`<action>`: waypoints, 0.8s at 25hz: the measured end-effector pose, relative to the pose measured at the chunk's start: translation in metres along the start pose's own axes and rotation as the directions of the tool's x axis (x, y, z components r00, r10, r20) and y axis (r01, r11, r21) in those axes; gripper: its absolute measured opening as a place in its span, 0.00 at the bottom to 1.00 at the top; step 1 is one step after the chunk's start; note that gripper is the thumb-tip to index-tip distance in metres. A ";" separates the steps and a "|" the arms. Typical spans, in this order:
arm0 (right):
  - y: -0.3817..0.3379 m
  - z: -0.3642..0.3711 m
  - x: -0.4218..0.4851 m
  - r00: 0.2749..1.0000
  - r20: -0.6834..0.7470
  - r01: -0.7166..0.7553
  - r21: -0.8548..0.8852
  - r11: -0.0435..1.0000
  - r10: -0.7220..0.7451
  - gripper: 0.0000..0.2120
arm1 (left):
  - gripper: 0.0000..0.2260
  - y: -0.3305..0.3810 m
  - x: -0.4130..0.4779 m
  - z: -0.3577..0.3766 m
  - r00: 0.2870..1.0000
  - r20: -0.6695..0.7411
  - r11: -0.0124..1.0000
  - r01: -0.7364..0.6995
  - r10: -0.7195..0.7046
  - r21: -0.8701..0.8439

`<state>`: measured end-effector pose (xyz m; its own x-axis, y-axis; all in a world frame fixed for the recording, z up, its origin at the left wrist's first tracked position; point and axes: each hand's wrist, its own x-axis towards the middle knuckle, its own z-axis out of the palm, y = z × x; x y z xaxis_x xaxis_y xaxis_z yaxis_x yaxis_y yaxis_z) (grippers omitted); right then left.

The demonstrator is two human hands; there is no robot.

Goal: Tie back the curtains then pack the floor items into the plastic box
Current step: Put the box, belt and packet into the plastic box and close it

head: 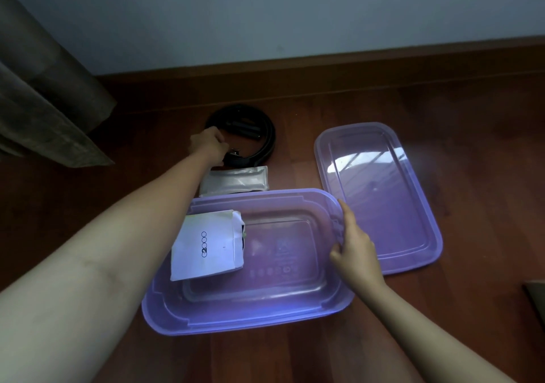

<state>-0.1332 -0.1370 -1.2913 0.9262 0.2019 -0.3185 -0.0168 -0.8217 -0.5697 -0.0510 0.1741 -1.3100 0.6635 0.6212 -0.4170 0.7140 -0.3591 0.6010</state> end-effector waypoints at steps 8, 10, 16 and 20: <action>0.011 0.007 0.004 0.999 -0.024 0.031 0.154 0.988 -0.028 0.30 | 0.08 0.022 -0.051 -0.050 0.855 -0.109 0.860 -0.510 0.508 0.004; 0.012 0.007 0.003 0.999 -0.049 0.034 0.258 0.965 -0.022 0.20 | 0.10 0.027 -0.087 -0.058 0.785 0.085 0.789 -0.614 0.614 -0.034; 0.016 0.007 0.003 0.998 -0.050 0.002 0.492 0.870 0.026 0.18 | 0.10 0.026 -0.174 -0.051 0.579 0.564 0.370 -0.813 0.589 0.450; 0.012 0.004 0.001 0.998 -0.058 0.000 0.476 0.880 0.032 0.18 | 0.09 0.030 -0.198 -0.006 0.659 0.634 0.245 -0.746 0.405 0.619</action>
<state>-0.1343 -0.1447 -1.3019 0.9455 0.1443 -0.2918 -0.1943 -0.4691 -0.8615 -0.1627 0.0447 -1.2050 0.8679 -0.1772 -0.4640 -0.1812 -0.9828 0.0365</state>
